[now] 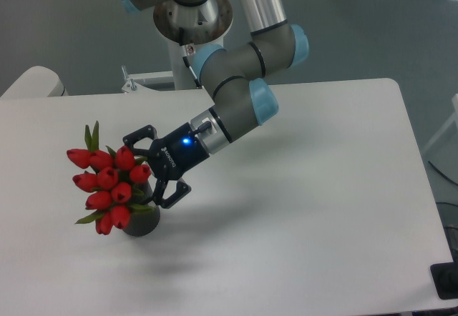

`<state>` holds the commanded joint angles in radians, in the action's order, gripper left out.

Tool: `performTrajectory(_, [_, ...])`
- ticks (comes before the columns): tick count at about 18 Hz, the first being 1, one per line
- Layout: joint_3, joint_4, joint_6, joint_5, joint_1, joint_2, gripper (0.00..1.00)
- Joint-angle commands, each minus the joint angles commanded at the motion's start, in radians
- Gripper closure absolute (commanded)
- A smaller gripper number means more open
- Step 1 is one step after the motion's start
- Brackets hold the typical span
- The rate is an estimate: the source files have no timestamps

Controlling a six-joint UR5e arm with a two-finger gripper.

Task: Insert the flowers into the vase
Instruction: 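Withdraw the open gripper away from the tulips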

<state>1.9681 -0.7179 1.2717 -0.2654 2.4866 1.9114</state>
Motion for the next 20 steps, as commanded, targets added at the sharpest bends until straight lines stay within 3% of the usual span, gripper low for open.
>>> performTrajectory(9, [-0.011, 0.000, 0.024, -0.066, 0.078, -0.072, 0.00])
performTrajectory(11, [-0.050, -0.002, 0.060, -0.109, 0.107, -0.066, 0.00])
performTrajectory(20, [-0.101, -0.005, 0.023, -0.163, 0.339, -0.078, 0.00])
